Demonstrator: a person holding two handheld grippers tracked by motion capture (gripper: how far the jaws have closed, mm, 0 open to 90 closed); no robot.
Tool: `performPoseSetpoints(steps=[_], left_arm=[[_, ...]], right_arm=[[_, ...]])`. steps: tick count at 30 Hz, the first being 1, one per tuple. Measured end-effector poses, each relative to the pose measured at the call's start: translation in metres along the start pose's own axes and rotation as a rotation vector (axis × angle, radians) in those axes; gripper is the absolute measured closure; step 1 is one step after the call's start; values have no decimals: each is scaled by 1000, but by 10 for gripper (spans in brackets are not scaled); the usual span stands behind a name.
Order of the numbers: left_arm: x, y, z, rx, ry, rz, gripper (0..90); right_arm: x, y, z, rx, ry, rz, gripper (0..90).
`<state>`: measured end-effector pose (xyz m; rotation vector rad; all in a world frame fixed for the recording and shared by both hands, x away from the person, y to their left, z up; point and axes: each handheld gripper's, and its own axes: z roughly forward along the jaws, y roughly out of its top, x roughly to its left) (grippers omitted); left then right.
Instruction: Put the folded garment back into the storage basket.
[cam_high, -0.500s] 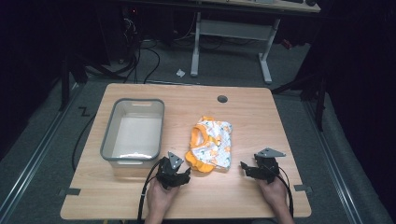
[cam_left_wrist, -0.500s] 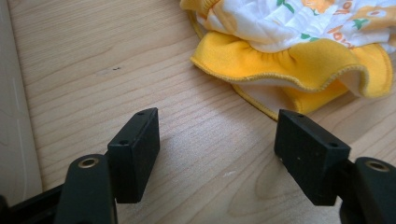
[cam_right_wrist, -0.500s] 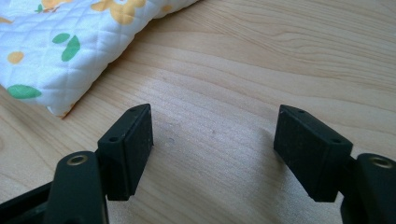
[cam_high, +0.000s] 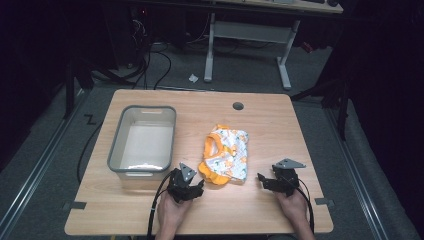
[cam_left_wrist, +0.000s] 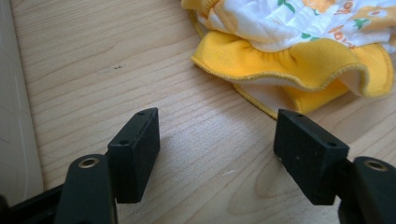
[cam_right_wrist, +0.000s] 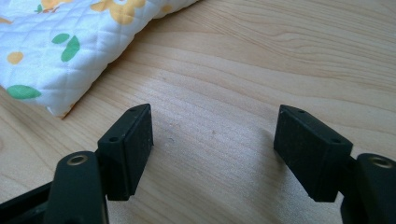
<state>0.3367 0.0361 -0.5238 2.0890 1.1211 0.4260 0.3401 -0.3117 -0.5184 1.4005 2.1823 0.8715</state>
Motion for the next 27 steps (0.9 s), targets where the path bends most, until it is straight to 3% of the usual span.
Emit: performPoseSetpoints(steps=[27], left_arm=[[-6, 2, 0, 26, -12, -3, 226]], right_arm=[[0, 0, 0, 2, -2, 1, 286]])
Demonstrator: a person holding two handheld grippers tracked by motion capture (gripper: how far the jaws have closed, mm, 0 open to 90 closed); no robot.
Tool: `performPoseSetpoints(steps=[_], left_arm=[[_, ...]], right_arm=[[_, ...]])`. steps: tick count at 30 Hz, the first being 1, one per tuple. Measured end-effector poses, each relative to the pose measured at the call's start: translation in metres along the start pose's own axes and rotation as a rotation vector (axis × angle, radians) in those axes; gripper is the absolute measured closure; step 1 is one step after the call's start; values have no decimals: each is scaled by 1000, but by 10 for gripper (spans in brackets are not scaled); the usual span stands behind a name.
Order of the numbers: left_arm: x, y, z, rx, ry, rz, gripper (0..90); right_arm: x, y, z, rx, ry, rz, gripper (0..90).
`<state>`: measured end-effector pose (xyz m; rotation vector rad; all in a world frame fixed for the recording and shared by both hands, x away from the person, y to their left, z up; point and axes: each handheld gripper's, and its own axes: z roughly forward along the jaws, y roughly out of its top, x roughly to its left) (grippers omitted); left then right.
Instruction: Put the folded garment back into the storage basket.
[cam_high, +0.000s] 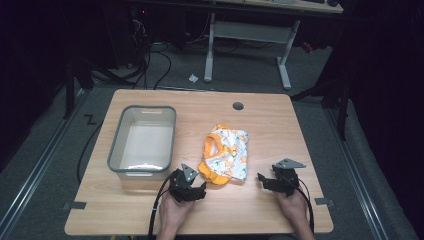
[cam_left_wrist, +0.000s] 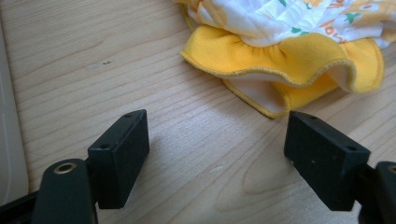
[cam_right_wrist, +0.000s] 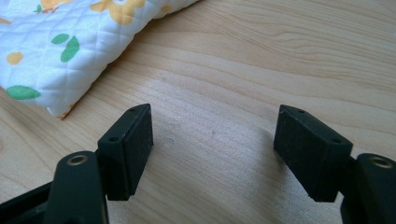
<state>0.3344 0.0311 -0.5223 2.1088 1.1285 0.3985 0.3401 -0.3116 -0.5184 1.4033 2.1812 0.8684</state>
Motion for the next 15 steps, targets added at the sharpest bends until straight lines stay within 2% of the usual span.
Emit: performPoseSetpoints(steps=[6, 10, 15], left_arm=[[1, 0, -3, 4, -13, -15, 226], [0, 3, -6, 20, -51, -43, 226], [-1, 6, -9, 18, -56, -42, 226]], right_arm=[[0, 0, 0, 0, 0, 0, 286], [0, 0, 0, 0, 0, 0, 286], [0, 0, 0, 0, 0, 0, 286]])
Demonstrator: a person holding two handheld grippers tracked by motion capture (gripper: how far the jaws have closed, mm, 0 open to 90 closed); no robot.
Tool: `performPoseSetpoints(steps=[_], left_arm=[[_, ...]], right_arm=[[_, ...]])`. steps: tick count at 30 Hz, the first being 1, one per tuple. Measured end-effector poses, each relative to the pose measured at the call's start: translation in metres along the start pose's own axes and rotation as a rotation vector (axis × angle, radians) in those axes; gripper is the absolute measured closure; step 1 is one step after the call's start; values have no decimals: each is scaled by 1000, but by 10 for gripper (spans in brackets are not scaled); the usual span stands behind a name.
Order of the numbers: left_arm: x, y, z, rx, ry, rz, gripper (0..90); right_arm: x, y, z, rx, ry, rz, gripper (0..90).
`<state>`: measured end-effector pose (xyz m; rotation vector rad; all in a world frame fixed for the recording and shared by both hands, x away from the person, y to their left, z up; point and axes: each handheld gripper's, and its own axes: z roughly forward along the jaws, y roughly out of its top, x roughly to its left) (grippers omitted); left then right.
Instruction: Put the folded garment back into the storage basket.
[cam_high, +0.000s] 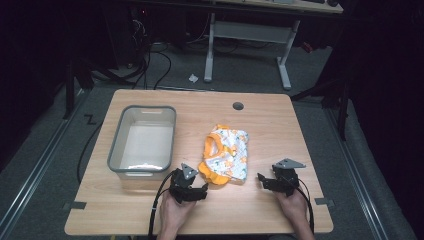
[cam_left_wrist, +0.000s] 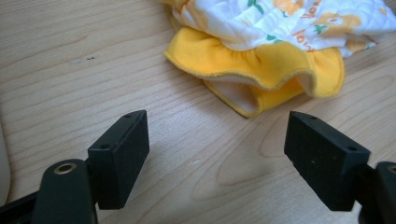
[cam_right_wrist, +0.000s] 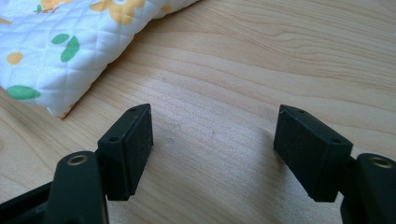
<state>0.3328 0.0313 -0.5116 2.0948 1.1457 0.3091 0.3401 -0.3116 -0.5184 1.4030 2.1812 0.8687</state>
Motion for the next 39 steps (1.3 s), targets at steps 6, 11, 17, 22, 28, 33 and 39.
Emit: performPoseSetpoints(steps=[6, 11, 17, 22, 28, 33, 39], left_arm=[[-6, 9, -8, -20, -32, -1, 230], [-7, 13, -8, -19, -58, -4, 244], [-9, 19, -12, -30, -54, 27, 244], [-10, 26, -13, -40, -75, 51, 245], [-11, 36, -14, -47, -85, 47, 254], [-17, 46, -11, -32, -68, 91, 271], [-16, 59, -9, -36, -80, 86, 261]], right_arm=[[0, 0, 0, -1, 0, 0, 286], [0, 0, 0, -1, 0, 1, 286], [0, 0, 0, -1, 0, 0, 286], [0, 0, 0, -1, 0, 0, 286], [0, 0, 0, -1, 0, 0, 286], [0, 0, 0, -1, 0, 0, 286], [0, 0, 0, -1, 0, -1, 285]])
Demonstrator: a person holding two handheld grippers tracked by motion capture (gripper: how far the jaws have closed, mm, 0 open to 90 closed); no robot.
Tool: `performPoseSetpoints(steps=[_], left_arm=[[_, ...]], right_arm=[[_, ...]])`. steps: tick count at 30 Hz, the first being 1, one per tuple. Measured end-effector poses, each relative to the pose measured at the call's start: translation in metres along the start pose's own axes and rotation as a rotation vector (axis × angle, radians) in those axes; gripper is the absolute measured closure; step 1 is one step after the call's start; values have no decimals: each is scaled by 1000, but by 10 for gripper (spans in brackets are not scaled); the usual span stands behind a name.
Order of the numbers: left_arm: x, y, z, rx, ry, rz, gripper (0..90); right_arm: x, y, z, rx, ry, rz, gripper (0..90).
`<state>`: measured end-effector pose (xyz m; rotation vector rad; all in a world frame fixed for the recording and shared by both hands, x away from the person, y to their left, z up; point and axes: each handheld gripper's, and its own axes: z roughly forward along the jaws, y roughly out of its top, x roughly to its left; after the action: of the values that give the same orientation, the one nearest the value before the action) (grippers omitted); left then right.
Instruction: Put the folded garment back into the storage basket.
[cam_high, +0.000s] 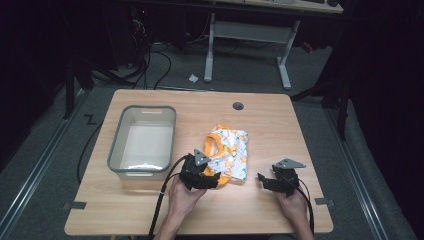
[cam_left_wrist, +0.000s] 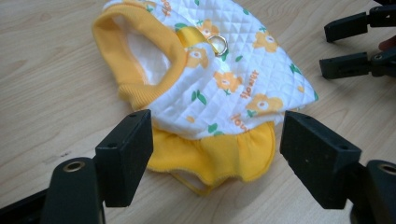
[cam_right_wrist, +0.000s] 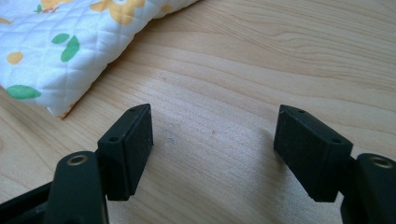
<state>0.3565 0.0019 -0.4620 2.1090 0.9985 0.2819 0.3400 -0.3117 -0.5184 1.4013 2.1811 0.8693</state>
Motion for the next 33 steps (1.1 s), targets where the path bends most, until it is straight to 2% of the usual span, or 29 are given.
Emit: performPoseSetpoints(steps=[8, 12, 15, 22, 25, 27, 32, 33], left_arm=[[2, 16, 3, 2, 24, 14, 261], [5, 24, 10, 14, 30, 17, 231], [10, 28, 16, 10, 16, -7, 219], [15, 36, 31, 42, 36, -2, 203], [16, 39, 34, 34, 31, -15, 202], [18, 42, 37, 40, 48, -11, 199], [22, 49, 43, 51, 58, -24, 180], [25, 51, 47, 57, 57, -39, 179]], right_arm=[[0, 0, 0, 0, 1, -1, 286], [0, 0, 0, 0, 1, -1, 285], [0, 0, 0, 0, 1, -2, 285], [0, 0, 0, 0, 2, -2, 285], [0, 0, 0, 0, 2, -2, 285], [0, 0, 0, 0, 2, -2, 285], [0, 0, 0, 0, 2, -2, 285], [0, 0, 0, 0, 3, -2, 285]])
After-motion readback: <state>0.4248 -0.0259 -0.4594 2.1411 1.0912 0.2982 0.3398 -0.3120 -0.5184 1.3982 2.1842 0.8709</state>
